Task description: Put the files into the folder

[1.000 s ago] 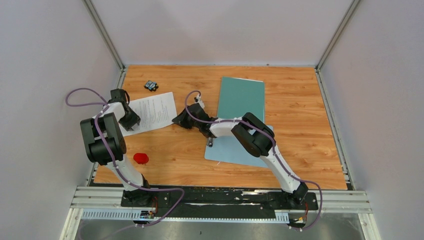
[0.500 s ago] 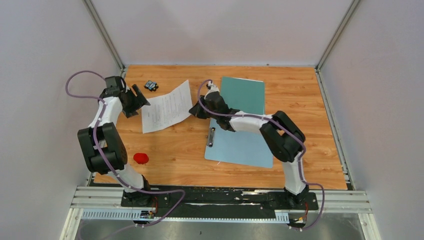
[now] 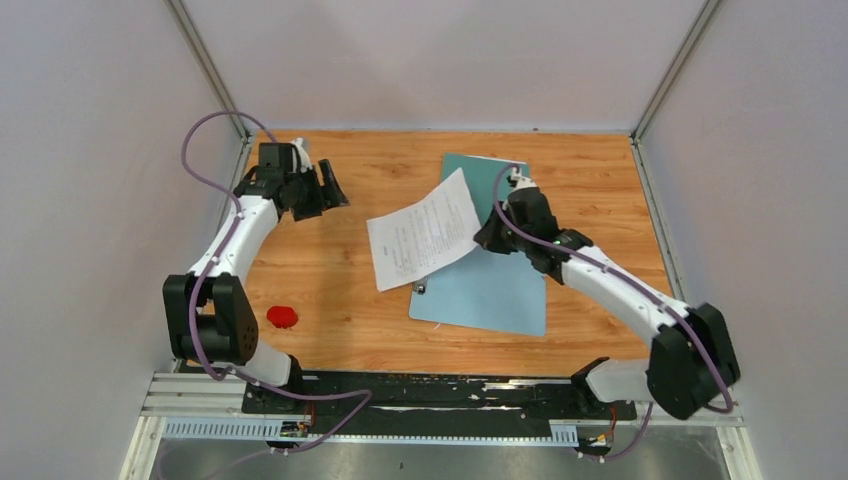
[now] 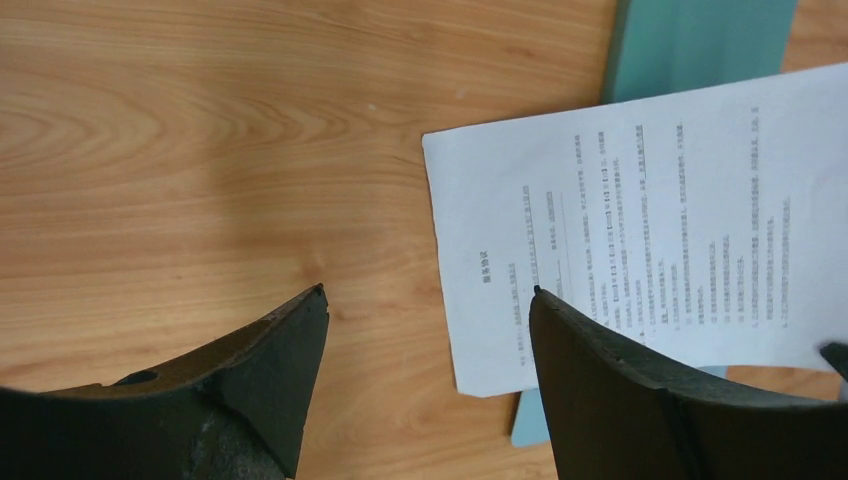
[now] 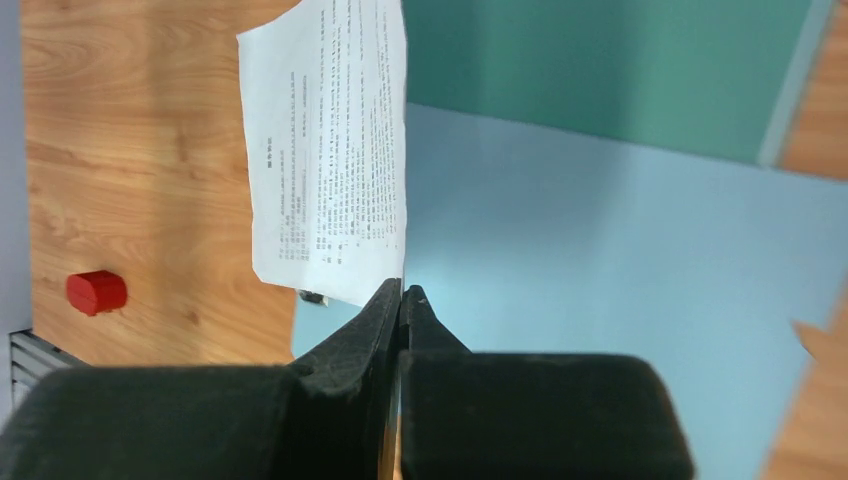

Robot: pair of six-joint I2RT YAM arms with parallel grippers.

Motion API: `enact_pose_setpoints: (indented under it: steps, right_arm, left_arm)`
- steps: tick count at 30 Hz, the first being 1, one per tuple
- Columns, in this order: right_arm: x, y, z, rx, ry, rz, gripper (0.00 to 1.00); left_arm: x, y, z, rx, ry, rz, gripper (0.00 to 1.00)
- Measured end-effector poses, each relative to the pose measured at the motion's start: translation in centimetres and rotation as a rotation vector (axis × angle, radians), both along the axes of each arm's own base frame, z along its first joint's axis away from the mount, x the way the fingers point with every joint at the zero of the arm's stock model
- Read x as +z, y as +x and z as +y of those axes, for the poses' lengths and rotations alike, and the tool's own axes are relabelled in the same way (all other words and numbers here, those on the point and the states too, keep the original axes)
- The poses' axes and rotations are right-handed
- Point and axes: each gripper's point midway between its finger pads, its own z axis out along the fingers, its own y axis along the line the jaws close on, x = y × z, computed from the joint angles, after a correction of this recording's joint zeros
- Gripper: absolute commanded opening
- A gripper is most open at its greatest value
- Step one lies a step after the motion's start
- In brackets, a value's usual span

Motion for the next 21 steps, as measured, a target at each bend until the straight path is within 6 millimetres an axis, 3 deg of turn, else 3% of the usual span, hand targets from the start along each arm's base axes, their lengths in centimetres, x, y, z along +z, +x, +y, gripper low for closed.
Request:
enact_pose_setpoints:
  steps: [6, 11, 17, 21]
  right_arm:
    - [0.4, -5.3, -7.2, -0.114, -0.125, 0.082, 0.0]
    - [0.3, -9.5, -12.7, -0.248, -0.226, 0.106, 0.0]
    - [-0.5, -11.4, -15.1, -0.327, -0.268, 0.115, 0.0]
    - [-2.1, -12.1, -15.3, -0.345, -0.261, 0.146, 0.0]
  left_arm:
    - [0.9, -2.7, -5.7, -0.153, 0.011, -0.04, 0.78]
    - [-0.5, -4.6, -9.4, -0.244, 0.052, -0.041, 0.77]
    - [-2.5, -5.9, -13.4, -0.335, 0.095, -0.03, 0.76]
    - [-4.2, -6.3, -15.6, -0.374, 0.131, -0.028, 0.75]
